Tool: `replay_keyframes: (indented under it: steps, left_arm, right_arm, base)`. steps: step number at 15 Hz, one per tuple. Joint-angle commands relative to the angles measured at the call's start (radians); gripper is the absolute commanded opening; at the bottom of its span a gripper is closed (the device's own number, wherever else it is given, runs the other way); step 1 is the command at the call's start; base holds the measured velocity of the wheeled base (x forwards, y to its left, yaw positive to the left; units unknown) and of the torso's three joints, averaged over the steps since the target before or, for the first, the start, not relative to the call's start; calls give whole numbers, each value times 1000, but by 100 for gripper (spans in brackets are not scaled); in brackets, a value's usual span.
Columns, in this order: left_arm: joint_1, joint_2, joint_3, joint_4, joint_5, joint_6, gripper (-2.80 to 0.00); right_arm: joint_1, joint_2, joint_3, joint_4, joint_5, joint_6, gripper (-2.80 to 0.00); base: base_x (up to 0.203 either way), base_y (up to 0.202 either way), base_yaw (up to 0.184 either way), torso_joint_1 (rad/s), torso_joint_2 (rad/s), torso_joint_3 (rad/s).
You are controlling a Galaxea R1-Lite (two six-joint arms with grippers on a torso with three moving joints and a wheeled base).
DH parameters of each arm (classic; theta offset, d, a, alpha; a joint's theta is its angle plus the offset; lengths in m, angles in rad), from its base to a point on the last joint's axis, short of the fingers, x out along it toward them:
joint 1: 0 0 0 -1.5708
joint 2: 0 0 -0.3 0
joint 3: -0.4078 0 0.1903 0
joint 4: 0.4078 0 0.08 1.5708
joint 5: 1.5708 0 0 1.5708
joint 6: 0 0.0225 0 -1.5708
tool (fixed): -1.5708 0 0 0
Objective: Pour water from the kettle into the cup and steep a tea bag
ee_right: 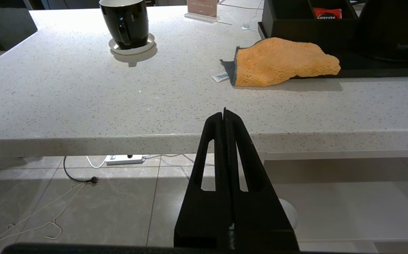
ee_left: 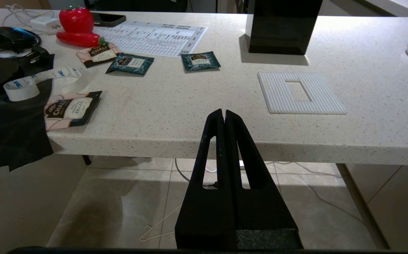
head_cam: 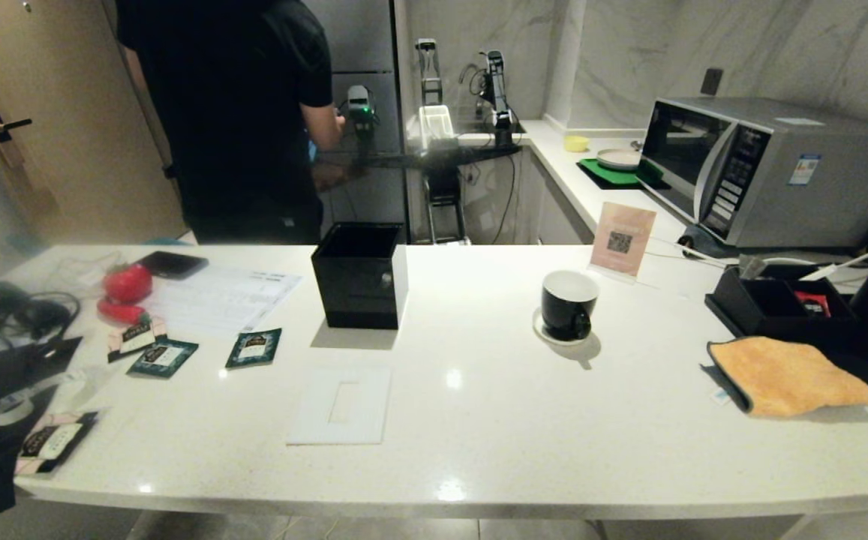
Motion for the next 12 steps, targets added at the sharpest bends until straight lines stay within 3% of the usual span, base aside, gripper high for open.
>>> replay_keyframes:
  steps: [1, 12]
  left_arm:
    - [0, 0, 0, 0, 1, -1, -280]
    - [0, 1, 0, -2, -1, -2, -280]
  right_arm:
    - [0, 2, 0, 0, 0, 1, -280]
    - [0, 2, 0, 0, 0, 1, -280]
  base:
    - [0, 0, 0, 0, 0, 0]
    - [0, 0, 0, 0, 0, 0]
